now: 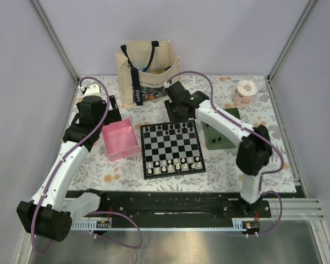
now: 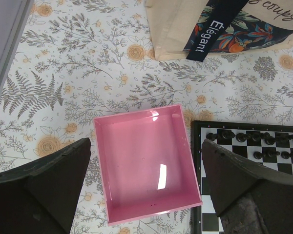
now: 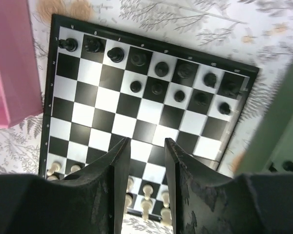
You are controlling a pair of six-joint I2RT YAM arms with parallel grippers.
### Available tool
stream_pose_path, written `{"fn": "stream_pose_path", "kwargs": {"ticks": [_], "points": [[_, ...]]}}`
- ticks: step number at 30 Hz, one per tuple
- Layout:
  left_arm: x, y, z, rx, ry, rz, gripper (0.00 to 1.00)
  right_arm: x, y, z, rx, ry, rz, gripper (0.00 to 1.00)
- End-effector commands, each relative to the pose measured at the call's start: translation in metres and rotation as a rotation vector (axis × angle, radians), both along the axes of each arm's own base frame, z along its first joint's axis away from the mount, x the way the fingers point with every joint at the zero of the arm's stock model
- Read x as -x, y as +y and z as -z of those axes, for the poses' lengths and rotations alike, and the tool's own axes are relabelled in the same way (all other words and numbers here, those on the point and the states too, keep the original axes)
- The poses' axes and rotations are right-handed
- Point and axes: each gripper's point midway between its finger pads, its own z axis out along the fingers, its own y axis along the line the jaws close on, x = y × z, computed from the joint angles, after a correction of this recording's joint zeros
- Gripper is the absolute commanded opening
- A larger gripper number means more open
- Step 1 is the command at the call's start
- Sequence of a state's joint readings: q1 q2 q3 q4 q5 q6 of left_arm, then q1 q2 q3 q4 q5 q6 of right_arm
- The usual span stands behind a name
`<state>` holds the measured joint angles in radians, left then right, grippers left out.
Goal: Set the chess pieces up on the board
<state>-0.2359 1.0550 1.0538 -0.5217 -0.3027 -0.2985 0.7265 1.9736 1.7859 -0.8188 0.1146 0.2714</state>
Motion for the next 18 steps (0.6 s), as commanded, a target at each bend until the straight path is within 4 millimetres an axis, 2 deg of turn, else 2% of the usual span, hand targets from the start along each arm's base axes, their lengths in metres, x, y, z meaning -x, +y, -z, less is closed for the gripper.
{"fn": "stream_pose_path", "kwargs": {"ticks": [1, 3, 7, 10, 15, 18], "points": [[-0.005, -0.004, -0.014, 0.019, -0.054, 0.011, 0.99, -0.010, -0.047, -0.070, -0.093, -0.180, 0.115, 0.43], [-0.005, -0.005, -0.014, 0.020, -0.054, 0.014, 0.99, -0.015, -0.076, -0.073, -0.102, -0.197, 0.186, 0.45], [-0.006, -0.005, -0.012, 0.023, -0.049, 0.017, 0.99, -0.031, -0.138, -0.042, -0.115, -0.136, 0.345, 0.47], [-0.007, -0.008, -0.010, 0.029, -0.040, 0.029, 0.99, -0.045, -0.172, -0.015, -0.117, -0.063, 0.432, 0.45], [-0.008, -0.007, -0.008, 0.023, -0.034, 0.023, 0.99, -0.065, -0.188, 0.025, -0.082, 0.043, 0.469, 0.43], [-0.008, -0.006, -0.007, 0.020, -0.032, 0.019, 0.99, -0.074, -0.192, 0.041, -0.067, 0.071, 0.485, 0.42]]}}
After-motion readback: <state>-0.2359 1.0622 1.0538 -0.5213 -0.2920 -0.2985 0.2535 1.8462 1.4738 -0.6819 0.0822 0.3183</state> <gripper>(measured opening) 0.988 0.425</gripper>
